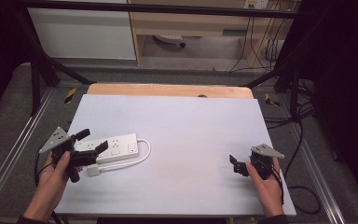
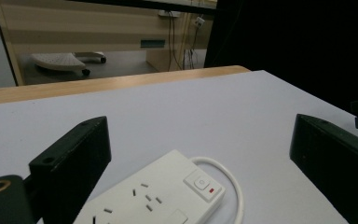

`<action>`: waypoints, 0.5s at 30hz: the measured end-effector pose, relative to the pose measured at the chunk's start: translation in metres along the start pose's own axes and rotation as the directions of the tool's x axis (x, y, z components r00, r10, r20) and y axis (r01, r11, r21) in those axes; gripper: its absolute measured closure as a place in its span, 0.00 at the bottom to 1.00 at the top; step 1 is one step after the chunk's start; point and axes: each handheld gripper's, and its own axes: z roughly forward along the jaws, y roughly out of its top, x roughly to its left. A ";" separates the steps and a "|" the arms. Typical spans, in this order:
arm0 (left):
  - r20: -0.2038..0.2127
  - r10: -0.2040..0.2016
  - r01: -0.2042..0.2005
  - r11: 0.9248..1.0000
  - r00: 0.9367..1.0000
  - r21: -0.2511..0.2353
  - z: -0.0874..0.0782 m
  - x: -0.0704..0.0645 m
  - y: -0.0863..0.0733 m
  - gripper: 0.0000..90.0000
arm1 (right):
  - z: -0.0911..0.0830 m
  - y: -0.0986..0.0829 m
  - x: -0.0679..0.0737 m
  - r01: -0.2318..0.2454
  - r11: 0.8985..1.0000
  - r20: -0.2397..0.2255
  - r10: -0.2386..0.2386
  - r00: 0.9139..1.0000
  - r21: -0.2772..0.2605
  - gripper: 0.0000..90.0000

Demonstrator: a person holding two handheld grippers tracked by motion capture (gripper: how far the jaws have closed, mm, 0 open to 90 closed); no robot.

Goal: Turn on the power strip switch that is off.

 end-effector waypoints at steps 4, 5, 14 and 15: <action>-0.006 -0.005 0.005 1.000 1.000 0.001 -0.013 0.004 -0.006 0.06 | 0.000 0.000 0.000 0.001 1.000 0.000 -0.001 1.000 0.000 0.03; -0.013 -0.011 0.011 1.000 1.000 0.000 -0.018 0.006 -0.009 0.06 | 0.000 0.000 0.000 0.002 1.000 0.001 -0.002 1.000 -0.001 0.03; -0.057 -0.024 0.026 0.999 0.998 0.031 -0.045 0.022 -0.040 0.06 | 0.000 0.000 0.000 0.004 1.000 0.005 -0.004 1.000 0.001 0.03; -0.061 -0.029 0.031 0.999 0.998 0.038 -0.047 0.024 -0.044 0.07 | 0.000 0.000 0.000 0.003 1.000 0.006 -0.003 1.000 0.001 0.03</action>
